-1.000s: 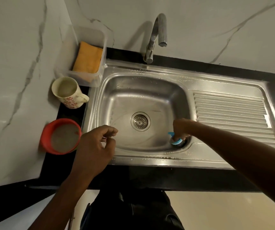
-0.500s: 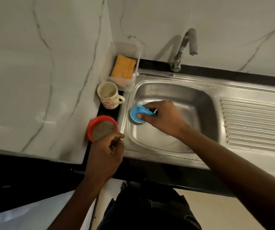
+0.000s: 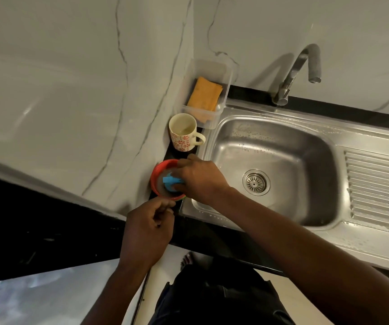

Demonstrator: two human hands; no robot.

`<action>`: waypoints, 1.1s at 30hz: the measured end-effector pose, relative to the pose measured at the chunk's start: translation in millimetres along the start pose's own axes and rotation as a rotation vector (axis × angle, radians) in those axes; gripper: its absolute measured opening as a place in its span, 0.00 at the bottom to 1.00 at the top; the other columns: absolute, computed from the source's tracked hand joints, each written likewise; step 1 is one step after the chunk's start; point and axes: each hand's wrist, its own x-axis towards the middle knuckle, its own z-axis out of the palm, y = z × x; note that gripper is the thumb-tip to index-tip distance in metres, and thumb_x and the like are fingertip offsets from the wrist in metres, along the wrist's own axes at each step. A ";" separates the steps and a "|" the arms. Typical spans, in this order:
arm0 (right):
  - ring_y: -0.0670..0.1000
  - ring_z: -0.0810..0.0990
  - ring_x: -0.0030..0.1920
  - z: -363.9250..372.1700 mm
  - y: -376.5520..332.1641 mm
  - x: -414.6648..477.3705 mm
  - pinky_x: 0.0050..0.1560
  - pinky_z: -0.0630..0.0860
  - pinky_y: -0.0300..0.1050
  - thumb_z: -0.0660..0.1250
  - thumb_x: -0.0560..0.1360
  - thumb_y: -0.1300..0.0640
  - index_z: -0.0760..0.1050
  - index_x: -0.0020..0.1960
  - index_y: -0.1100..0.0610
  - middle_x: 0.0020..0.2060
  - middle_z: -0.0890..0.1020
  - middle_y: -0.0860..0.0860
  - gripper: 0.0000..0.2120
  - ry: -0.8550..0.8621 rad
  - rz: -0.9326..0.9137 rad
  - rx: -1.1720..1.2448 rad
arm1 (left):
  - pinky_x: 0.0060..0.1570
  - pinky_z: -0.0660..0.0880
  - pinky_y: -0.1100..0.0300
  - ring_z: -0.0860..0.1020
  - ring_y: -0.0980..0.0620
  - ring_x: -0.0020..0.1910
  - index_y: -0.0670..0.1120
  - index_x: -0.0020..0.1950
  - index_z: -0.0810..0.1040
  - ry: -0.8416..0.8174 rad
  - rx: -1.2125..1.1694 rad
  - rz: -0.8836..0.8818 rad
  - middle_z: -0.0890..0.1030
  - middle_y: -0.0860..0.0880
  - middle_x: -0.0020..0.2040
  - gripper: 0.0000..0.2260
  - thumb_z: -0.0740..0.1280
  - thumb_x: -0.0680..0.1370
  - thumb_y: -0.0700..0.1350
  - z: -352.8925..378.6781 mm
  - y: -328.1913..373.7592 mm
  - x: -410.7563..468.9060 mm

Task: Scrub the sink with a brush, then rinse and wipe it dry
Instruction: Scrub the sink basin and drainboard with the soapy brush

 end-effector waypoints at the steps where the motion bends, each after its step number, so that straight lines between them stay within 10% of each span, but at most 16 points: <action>1: 0.52 0.74 0.57 0.9 1.2 0.3 0.42 0.67 0.47 0.67 0.79 0.42 0.79 0.67 0.46 0.59 0.79 0.47 0.19 -0.005 0.013 0.010 | 0.46 0.76 0.74 0.83 0.62 0.47 0.55 0.52 0.84 0.000 -0.001 -0.006 0.84 0.64 0.44 0.12 0.69 0.80 0.37 -0.1 -1.4 0.1; 17: 0.47 0.80 0.37 -36.1 110.8 -73.1 0.40 0.75 0.49 0.73 0.74 0.39 0.85 0.49 0.47 0.37 0.84 0.44 0.12 0.222 0.535 0.603 | 0.50 0.78 0.70 0.83 0.61 0.50 0.54 0.53 0.84 -0.130 0.002 0.082 0.85 0.61 0.47 0.10 0.69 0.80 0.39 57.1 17.4 32.2; 33: 0.57 0.79 0.40 135.0 209.5 -103.2 0.42 0.76 0.50 0.61 0.84 0.46 0.57 0.68 0.52 0.53 0.80 0.56 0.19 -0.539 0.224 0.365 | 0.51 0.82 0.59 0.84 0.61 0.50 0.50 0.54 0.85 -0.196 0.058 0.073 0.85 0.60 0.48 0.08 0.70 0.79 0.40 132.0 23.8 66.0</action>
